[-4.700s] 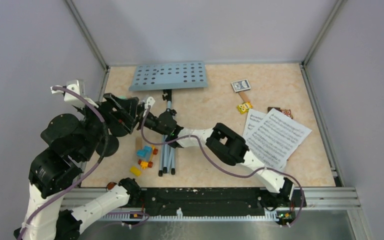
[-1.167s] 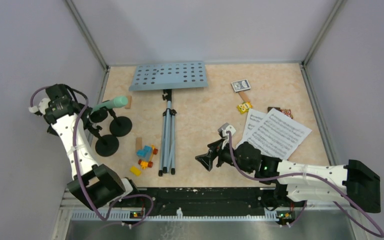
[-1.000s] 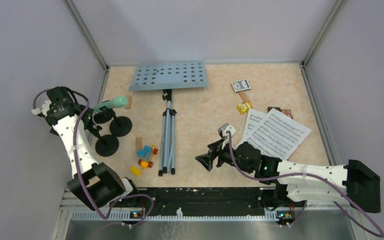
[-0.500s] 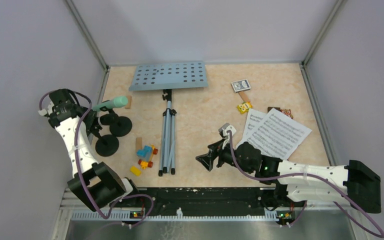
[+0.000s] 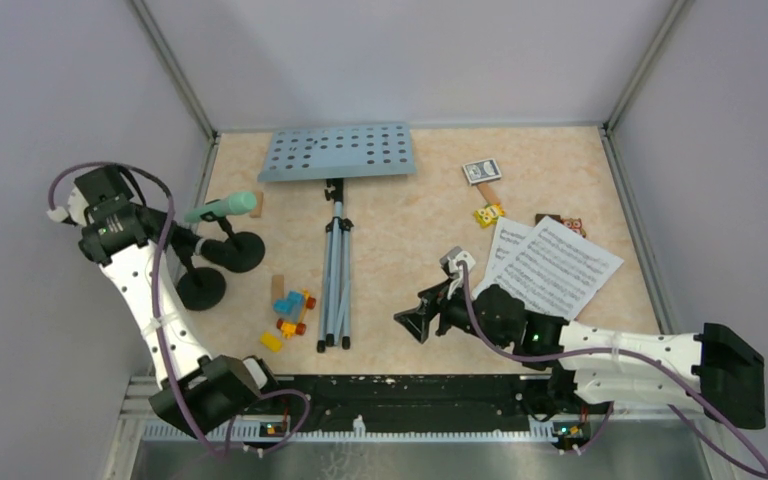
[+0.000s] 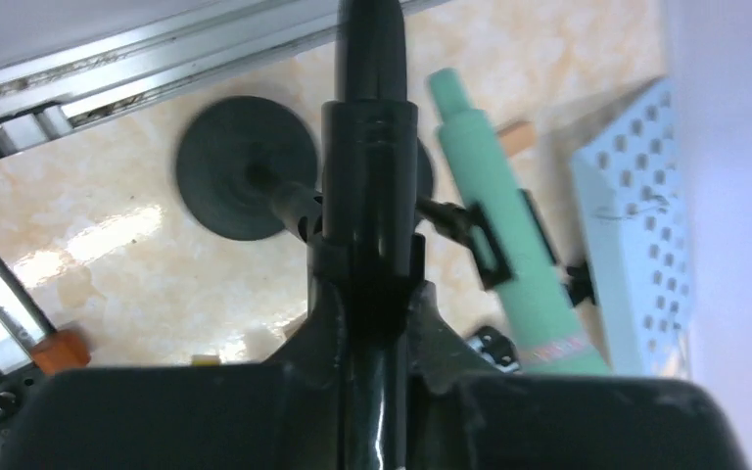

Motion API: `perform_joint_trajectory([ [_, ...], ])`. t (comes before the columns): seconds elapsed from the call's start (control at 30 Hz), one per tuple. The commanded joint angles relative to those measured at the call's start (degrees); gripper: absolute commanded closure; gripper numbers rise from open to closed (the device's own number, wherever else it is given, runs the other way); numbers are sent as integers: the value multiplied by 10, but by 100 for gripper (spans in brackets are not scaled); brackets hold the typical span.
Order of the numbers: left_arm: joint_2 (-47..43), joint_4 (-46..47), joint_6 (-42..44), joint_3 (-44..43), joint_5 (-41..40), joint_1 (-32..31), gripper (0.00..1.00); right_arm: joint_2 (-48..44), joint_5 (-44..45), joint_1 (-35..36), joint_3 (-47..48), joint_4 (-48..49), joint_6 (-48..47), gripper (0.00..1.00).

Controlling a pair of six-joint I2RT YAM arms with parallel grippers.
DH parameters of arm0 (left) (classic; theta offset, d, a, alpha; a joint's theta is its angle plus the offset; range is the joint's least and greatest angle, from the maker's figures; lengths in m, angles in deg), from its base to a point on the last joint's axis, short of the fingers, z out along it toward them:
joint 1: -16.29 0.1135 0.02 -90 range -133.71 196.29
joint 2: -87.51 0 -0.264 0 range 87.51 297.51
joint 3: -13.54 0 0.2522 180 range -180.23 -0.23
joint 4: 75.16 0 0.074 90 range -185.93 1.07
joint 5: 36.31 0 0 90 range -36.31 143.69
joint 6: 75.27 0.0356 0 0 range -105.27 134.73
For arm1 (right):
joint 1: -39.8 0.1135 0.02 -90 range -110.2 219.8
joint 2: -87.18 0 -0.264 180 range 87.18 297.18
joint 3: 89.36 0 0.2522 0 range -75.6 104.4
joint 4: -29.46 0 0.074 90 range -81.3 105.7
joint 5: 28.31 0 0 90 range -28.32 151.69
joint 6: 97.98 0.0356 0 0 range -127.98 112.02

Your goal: Pack up the instrument practice props

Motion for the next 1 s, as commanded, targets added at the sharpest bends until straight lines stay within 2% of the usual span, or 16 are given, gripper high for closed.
perform_joint_trajectory([
  [0.0,-44,-2,-9,-86,6,3,100,-18,5,3,-2,0,5,20],
  [0.2,-57,-6,4,-85,68,3,100,-21,6,4,-6,2,14,20],
  [0.53,-83,15,15,-11,52,3,99,-31,8,4,-21,2,20,20],
  [0.97,-86,23,23,9,45,3,93,-35,6,3,-31,3,29,20],
])
